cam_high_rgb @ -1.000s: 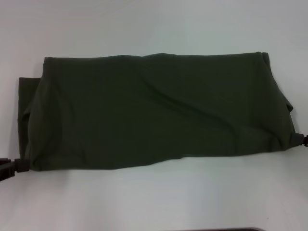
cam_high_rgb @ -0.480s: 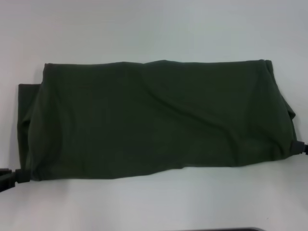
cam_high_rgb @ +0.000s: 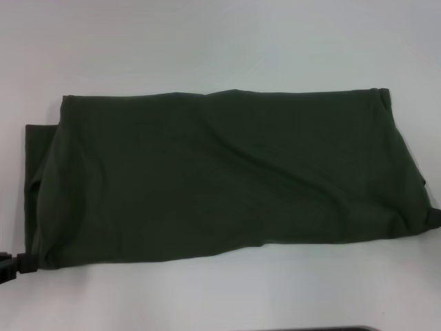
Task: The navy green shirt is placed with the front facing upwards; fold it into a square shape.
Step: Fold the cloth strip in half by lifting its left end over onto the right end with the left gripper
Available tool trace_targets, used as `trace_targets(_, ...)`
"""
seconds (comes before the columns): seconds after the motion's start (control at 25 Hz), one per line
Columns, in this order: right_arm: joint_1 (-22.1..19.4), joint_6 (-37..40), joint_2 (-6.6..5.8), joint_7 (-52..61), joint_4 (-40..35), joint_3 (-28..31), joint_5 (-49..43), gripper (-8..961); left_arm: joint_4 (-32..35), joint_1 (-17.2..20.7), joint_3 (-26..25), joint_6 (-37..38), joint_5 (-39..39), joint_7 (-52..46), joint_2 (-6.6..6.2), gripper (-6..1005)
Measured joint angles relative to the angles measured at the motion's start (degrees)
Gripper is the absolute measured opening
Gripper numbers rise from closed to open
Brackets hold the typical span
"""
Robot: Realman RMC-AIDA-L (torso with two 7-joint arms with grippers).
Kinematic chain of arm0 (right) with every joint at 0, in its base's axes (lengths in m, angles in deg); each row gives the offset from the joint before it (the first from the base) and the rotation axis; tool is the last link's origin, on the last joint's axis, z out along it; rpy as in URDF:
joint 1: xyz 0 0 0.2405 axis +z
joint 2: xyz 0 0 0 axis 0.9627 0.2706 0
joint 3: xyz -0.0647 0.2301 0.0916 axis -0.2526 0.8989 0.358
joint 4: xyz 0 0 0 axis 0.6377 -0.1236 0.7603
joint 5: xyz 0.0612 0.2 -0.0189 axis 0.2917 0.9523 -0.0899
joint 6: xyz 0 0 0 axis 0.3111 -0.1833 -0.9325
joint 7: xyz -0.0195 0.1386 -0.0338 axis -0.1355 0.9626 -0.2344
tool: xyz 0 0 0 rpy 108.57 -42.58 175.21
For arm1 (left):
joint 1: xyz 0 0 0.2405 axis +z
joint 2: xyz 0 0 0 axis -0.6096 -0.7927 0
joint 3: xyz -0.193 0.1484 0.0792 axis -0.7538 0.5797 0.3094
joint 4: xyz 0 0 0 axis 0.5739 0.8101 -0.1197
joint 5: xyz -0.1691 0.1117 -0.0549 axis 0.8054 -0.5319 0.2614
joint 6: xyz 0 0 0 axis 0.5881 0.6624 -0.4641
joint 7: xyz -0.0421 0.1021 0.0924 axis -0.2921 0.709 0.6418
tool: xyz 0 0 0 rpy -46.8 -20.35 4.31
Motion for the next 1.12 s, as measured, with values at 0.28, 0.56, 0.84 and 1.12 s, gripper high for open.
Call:
trace_targets(0.28,-0.3,-2.0,-0.45,0.4,0.0,3.6,-3.0,5,0.1,-0.2,0.0,-1.3,-0.6,-0.4,-0.52,77)
trace_targets(0.56,-0.4,-2.3,-0.63,1.0,-0.2,5.4,-4.3,6,0.2,-0.6,0.3,-2.8,-1.0,-1.1,-0.63,83)
trace_targets(0.84,-0.5,-2.3,-0.84,1.1,-0.3,6.3,-4.4,8,0.4,-0.7,0.1,-3.0,-1.0,-1.2,-1.10,88)
trace_targets(1.12,-0.6,-2.4,-1.07,1.1,-0.3,6.7,-4.4,10,0.8,-0.7,0.0,-3.6,-1.0,-1.2,-1.40,94)
